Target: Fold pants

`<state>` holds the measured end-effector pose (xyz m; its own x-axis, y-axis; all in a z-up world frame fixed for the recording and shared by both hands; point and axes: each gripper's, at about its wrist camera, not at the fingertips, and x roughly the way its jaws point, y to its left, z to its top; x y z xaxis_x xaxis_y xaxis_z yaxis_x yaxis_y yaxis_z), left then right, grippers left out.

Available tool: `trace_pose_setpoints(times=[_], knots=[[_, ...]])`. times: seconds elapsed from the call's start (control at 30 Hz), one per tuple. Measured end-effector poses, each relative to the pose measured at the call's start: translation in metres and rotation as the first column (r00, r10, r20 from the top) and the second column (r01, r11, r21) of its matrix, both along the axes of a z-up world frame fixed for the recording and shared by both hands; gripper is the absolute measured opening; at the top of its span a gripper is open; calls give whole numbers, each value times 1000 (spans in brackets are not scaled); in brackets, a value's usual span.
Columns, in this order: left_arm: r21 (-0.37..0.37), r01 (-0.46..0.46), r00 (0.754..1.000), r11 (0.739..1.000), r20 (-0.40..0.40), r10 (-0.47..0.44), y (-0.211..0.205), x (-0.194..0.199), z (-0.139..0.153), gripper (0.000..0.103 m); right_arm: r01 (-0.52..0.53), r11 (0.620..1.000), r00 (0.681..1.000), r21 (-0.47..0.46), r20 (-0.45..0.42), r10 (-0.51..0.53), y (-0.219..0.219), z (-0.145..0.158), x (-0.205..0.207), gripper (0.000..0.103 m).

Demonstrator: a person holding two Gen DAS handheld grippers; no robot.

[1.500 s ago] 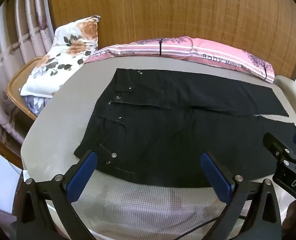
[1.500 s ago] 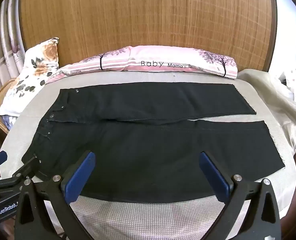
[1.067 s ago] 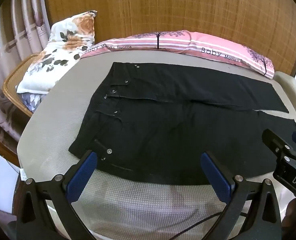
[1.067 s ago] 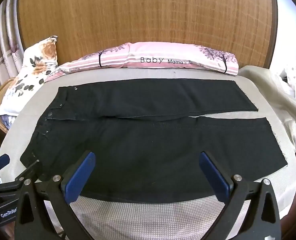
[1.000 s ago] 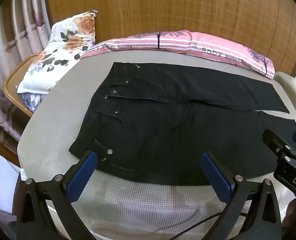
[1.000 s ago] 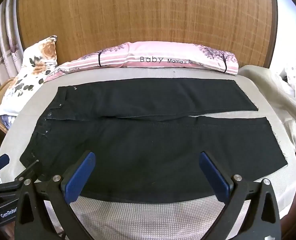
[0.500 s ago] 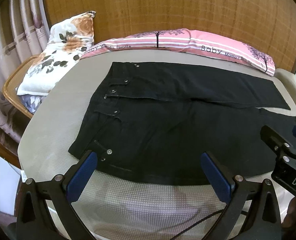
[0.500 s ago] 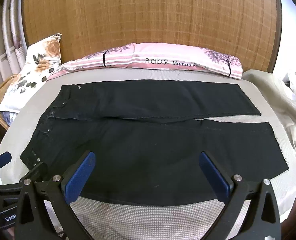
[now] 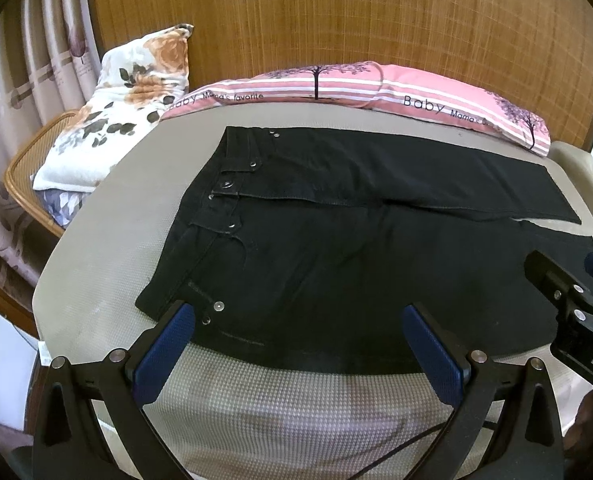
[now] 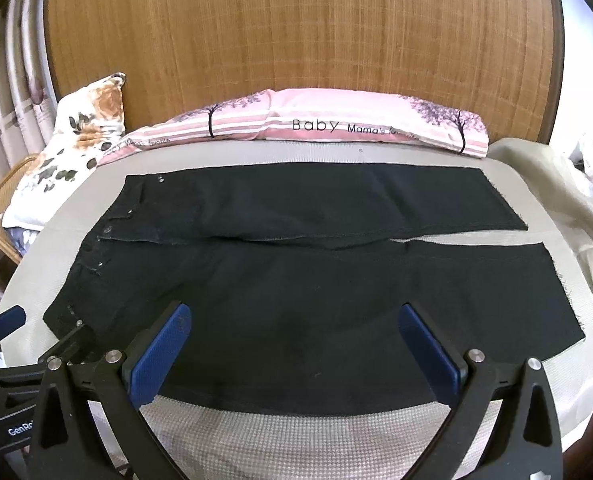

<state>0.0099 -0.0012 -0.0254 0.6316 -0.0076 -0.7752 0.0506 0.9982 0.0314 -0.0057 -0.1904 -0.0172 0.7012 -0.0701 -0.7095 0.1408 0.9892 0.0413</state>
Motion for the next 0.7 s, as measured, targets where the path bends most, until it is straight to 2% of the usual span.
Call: trace_pose_setpoints(times=[0.33,0.7], knots=[[14,-23,1000,1000,-4,23,1,2,0,102,7,1000,999,16,-47,-6,-5,-5,7,103],[35,-24,1000,999,-14,24,0,8,-3,102,-7,1000,999,-3,-53,7,0,-6,10,103]])
